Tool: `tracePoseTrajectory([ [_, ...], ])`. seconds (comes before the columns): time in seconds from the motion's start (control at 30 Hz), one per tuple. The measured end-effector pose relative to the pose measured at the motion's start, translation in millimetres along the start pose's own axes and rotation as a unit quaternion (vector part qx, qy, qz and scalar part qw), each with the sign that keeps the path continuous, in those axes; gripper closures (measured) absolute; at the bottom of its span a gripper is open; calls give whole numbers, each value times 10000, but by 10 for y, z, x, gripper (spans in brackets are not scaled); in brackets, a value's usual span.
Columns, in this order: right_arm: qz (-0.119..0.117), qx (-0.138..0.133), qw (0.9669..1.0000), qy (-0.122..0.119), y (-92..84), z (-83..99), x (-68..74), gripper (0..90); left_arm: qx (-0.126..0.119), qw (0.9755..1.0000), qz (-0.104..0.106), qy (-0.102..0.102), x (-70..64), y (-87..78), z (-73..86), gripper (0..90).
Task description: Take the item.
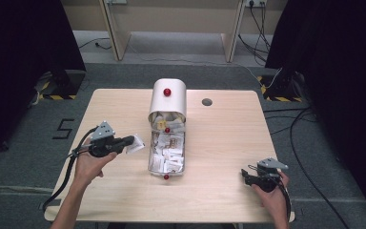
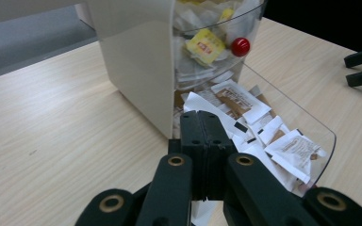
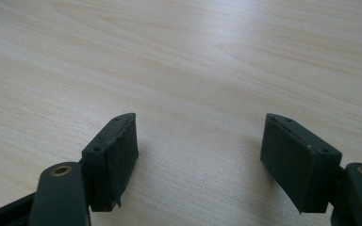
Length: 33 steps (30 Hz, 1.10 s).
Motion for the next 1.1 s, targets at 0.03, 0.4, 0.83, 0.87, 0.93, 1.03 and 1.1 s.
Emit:
tracePoseTrajectory([
  [0.03,1,-1,10000,-1,0,0,0,286,4,10000,-29,-27,25,-24,28,893],
  [0.4,1,0,10000,-1,0,0,0,286,-136,9989,-271,-354,275,-157,266,891],
  [0.83,-1,0,10000,-1,0,0,0,286,-152,9973,-504,-502,508,-69,414,889],
  [0.87,-1,0,10000,-3,-1,0,0,286,-153,9973,-510,-512,517,-60,422,889],
  [0.93,-1,0,10000,-2,0,0,0,286,-114,9971,-519,-536,546,-35,442,889],
  [1.03,-2,-1,10000,-3,0,0,-1,286,-131,9968,-561,-550,584,-32,437,888],
  [1.1,-2,-3,10000,-6,0,0,-1,286,-156,9966,-570,-574,614,-38,427,888],
])
Point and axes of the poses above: each handheld gripper's, and its own axes: y roughly forward along the jaws, z roughly out of its underside, x roughly to its left, the point moved 7 cm from there along y, roughly forward along the jaws, and after that the axes turned 13 degrees about z, right-handed, at the moved point
